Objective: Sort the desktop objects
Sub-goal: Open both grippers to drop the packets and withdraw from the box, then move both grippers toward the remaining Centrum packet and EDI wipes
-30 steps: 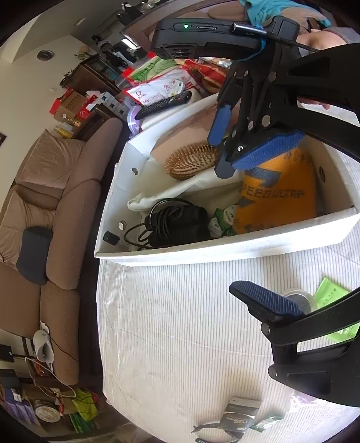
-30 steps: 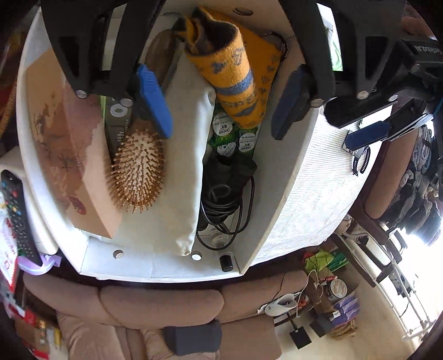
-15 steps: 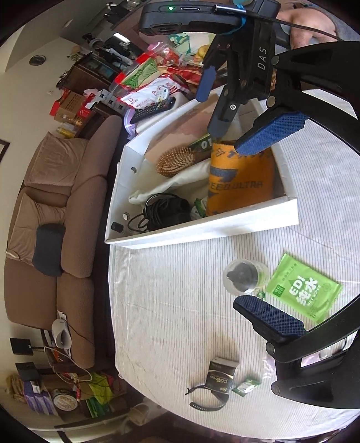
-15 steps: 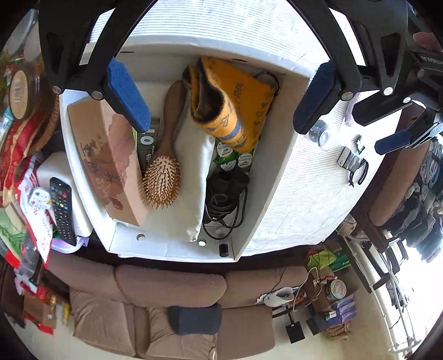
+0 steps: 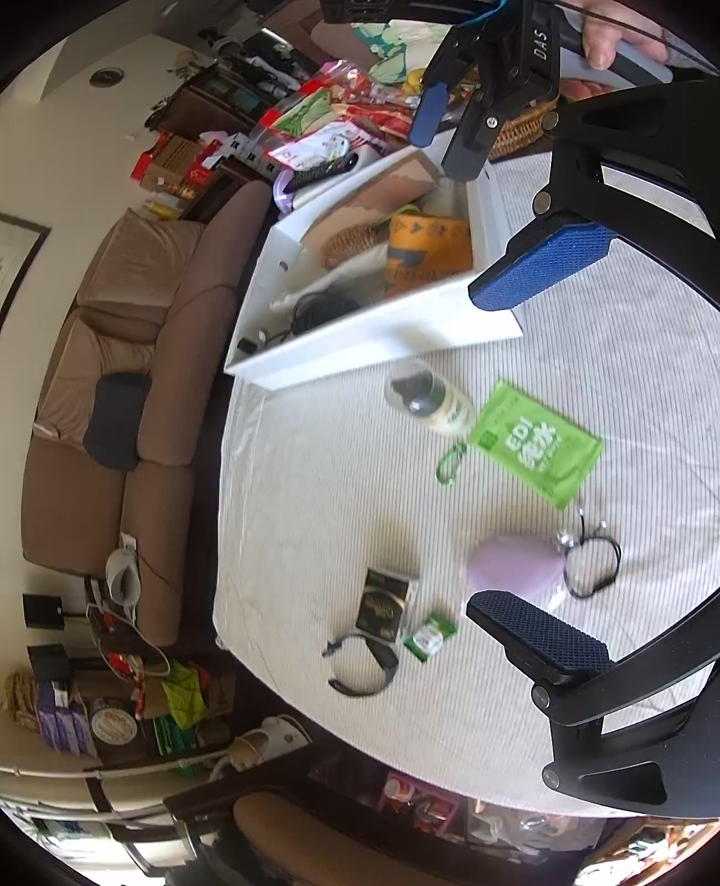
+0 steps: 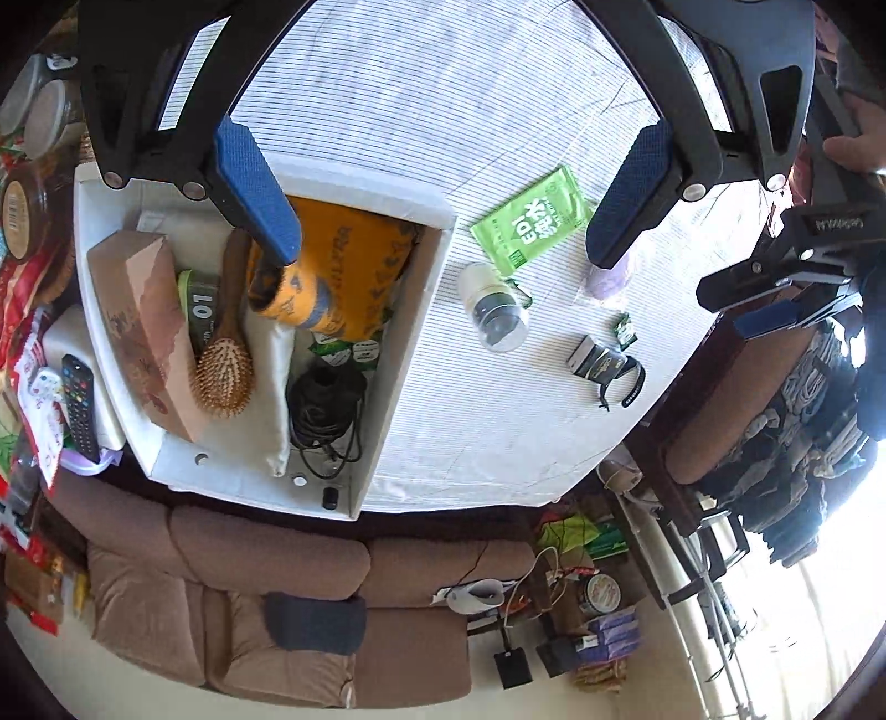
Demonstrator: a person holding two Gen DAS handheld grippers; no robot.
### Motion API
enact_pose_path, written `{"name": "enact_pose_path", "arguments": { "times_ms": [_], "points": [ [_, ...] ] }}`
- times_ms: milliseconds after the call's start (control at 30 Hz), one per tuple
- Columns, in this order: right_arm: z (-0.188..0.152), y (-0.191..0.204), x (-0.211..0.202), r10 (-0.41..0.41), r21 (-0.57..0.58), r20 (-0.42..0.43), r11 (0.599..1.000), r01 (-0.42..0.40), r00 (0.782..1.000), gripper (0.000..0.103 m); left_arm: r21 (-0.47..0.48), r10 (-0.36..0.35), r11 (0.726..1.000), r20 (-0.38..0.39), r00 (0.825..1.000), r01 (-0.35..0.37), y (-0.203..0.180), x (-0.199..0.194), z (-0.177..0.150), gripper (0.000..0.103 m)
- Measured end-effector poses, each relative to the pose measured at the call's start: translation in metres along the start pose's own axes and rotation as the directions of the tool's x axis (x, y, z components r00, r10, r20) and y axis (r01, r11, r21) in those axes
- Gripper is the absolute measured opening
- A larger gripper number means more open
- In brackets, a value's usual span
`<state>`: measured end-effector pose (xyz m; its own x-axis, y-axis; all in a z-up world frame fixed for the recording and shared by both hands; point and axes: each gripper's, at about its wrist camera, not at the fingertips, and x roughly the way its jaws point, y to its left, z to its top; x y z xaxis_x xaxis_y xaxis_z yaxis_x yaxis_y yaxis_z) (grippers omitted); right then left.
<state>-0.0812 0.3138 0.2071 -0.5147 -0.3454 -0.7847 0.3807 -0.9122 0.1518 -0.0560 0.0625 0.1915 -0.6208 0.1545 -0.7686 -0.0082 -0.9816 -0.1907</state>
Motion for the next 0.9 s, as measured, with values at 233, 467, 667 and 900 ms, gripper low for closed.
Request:
{"name": "enact_pose_path", "arguments": {
  "times_ms": [233,467,667,900],
  "points": [
    [-0.012,0.058,0.016,0.07,-0.075,0.0,0.995,-0.07,0.998,0.103,-0.089,0.074,0.993,-0.016,0.997,-0.075,0.089,0.001,-0.017,0.103],
    [-0.025,0.098,0.039,0.141,-0.143,0.014,0.98,-0.137,0.99,0.103,-0.076,0.145,0.986,-0.062,0.987,-0.149,0.139,0.043,-0.03,0.103],
    [-0.031,0.111,0.064,0.192,-0.169,0.012,0.968,-0.187,0.981,0.102,-0.145,0.153,0.975,-0.112,0.982,-0.169,0.165,0.099,-0.024,0.102],
    [-0.036,0.123,0.089,0.249,-0.248,-0.018,0.937,-0.246,0.968,0.067,-0.2,0.096,0.971,-0.162,0.982,-0.128,0.167,0.162,-0.003,0.094]
  ]
}}
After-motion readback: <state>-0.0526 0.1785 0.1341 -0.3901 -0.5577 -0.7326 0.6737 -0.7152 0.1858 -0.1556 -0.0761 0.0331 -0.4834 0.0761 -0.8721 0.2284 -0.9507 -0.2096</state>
